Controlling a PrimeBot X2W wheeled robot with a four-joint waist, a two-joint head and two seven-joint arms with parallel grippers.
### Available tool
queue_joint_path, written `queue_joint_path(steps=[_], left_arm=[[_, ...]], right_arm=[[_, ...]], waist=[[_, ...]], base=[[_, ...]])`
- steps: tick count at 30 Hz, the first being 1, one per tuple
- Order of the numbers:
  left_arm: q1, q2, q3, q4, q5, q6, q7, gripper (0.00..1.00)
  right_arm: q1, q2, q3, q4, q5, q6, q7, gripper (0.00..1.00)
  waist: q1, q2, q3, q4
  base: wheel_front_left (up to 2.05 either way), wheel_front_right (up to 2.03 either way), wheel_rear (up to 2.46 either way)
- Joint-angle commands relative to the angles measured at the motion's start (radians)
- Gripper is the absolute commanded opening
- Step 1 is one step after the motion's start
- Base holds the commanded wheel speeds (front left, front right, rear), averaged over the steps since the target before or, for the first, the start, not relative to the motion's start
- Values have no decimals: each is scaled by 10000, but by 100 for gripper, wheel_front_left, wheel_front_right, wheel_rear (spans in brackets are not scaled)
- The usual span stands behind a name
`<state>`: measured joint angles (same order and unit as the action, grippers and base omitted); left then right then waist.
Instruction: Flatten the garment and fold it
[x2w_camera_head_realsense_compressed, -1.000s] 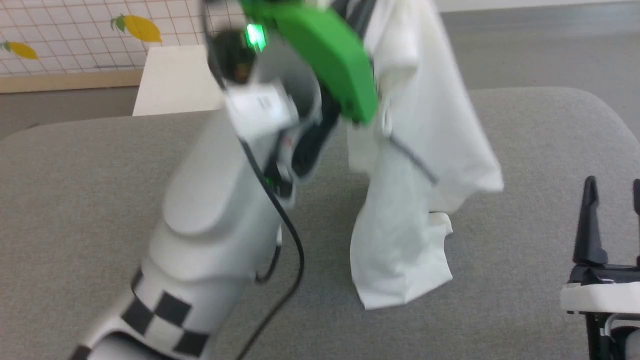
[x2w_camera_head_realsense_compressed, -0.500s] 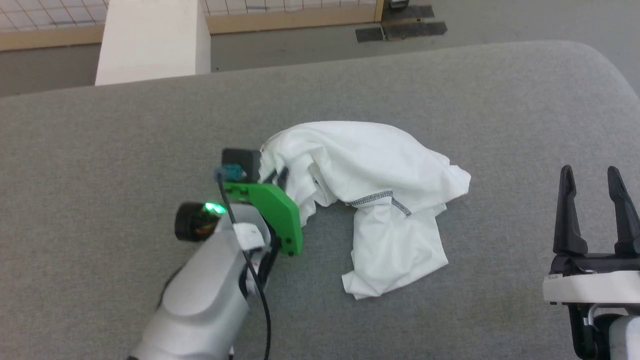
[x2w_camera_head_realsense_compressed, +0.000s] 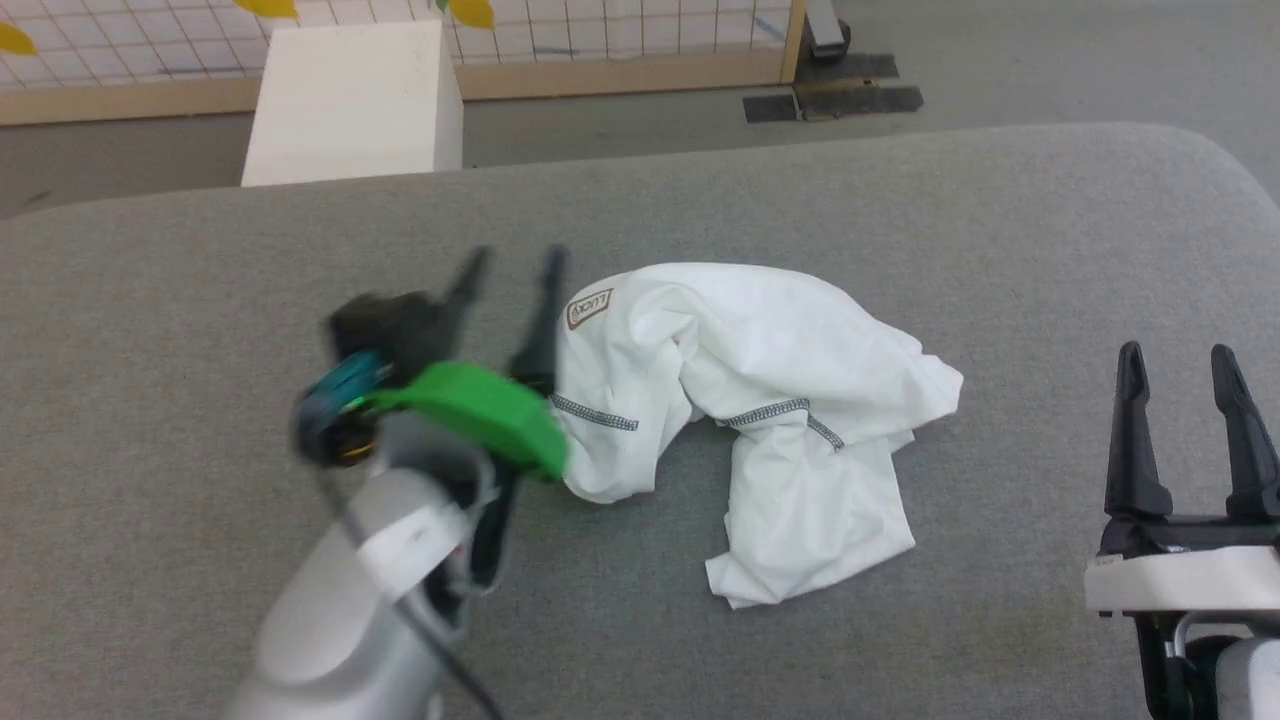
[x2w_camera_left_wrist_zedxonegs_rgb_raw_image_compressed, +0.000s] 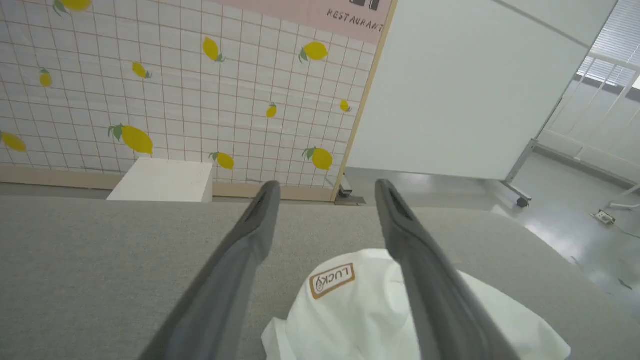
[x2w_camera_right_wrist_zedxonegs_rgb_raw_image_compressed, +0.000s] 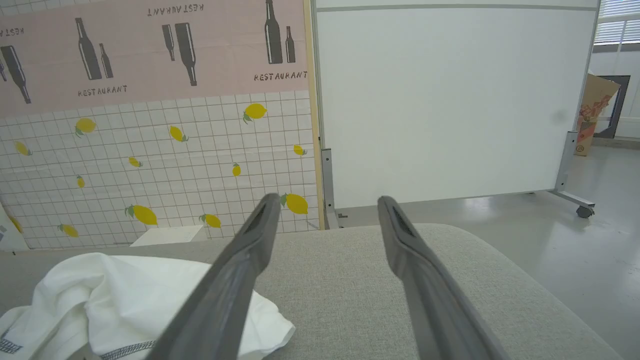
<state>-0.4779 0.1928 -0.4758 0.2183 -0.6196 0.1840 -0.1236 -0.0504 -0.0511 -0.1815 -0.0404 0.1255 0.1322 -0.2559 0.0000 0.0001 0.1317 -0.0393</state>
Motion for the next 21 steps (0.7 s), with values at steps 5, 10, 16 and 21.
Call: queue_joint_path(steps=[5,10,16,21], left_arm=[[2029,1168,799,-2189,960,1191,-1115,100],[4073,1343,1459,-3911,1855,1798,-1369,100],[5930,462,2088,-5035,3009,1999,-1378,100],[5925,-461,2443,-4865,3591,1031,-1380,100]], right_arm=[[381,9,-21,-47,-42,-15,-58,100],[729,9,-27,-83,-40,-15,-58,100],[1013,9,-41,-59,23,-15,-38,100],[791,-8,570,-518,-429,-15,834,100]], waist=[[0,-1,-273,193],[0,-1,-294,254],[0,-1,-276,359],[0,-1,69,659]], base=[[0,0,0],[0,0,0],[0,0,0],[0,0,0]])
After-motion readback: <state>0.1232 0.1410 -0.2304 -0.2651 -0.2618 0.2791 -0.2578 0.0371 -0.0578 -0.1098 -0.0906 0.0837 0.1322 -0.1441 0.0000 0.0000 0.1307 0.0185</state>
